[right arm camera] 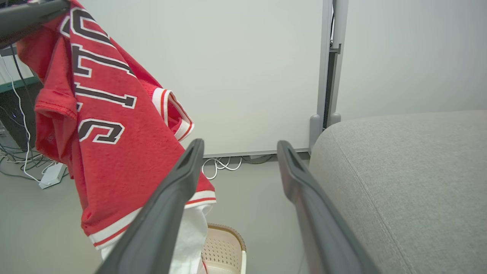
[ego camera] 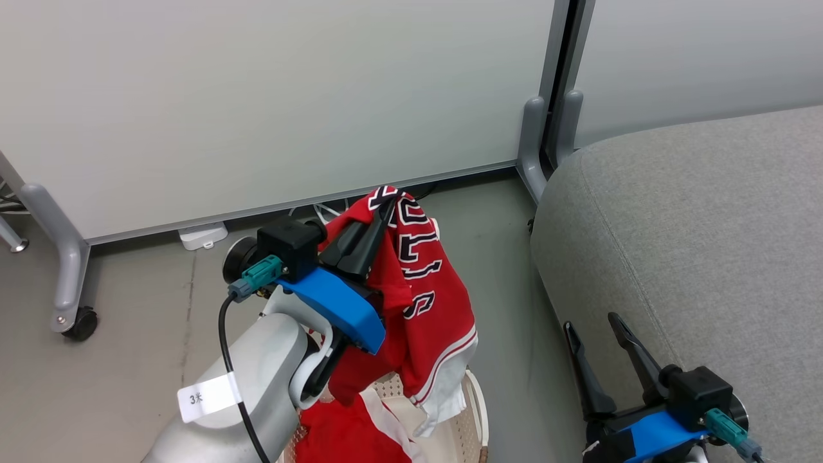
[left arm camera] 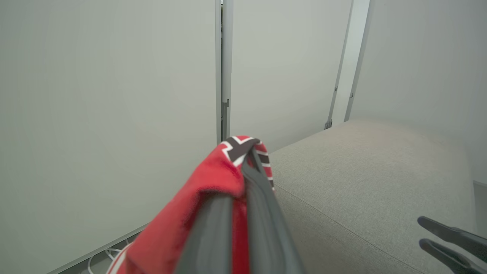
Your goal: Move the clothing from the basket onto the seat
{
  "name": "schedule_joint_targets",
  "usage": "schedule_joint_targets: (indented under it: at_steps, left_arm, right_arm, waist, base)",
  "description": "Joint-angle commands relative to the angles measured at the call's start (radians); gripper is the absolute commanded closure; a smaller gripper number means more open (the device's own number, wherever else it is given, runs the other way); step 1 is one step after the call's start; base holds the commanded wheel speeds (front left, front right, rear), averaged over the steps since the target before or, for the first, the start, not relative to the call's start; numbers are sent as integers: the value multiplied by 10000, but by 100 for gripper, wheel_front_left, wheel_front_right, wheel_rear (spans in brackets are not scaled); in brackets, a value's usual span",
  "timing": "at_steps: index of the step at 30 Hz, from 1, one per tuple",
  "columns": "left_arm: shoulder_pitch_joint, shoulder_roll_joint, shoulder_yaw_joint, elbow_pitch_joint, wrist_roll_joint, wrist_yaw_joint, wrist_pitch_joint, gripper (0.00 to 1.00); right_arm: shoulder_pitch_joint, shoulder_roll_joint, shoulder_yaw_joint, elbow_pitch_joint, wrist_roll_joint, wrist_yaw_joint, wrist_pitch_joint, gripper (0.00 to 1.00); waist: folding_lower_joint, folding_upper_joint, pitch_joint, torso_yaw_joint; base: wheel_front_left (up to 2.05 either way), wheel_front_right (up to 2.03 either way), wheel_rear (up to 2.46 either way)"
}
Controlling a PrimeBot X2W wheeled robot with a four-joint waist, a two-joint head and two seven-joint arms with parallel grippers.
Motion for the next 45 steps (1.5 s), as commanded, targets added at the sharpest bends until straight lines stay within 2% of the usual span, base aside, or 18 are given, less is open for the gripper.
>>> schedule_joint_targets:
  at_steps: [1,13,23,29,36,45]
  left_arm:
    - [67,67,-30,-69,31,67,33,100]
    - [106,131,-154,-426,72,220,130,100]
    - [-147,29,-364,-589,163,261,158,100]
    - [-340,-110,-504,-604,244,232,163,100]
    - [-622,-342,-741,-628,326,163,137,100]
    - [-864,-507,-1011,-741,384,80,69,100]
  right_arm:
    - [121,-24,16,-32,13,1,-35,0]
    - [-341,-23,377,-124,-289,1,-35,0]
    - [-2340,-402,2098,204,-655,1,-35,0]
    - [-3851,-650,3174,1010,-667,1,-35,0]
    - [-5165,-689,3867,2168,-610,1,-35,0]
    - [-5821,-589,4577,3688,-201,1,-33,0]
  waist:
    - [1,-1,-7,8]
    - [1,-1,30,73]
    - [1,-1,157,274]
    - [1,-1,326,512]
    - [1,-1,606,787]
    - [1,-1,819,935]
  base:
    - [0,0,0]
    - [0,0,0]
    - [0,0,0]
    - [0,0,0]
    - [0,0,0]
    - [0,0,0]
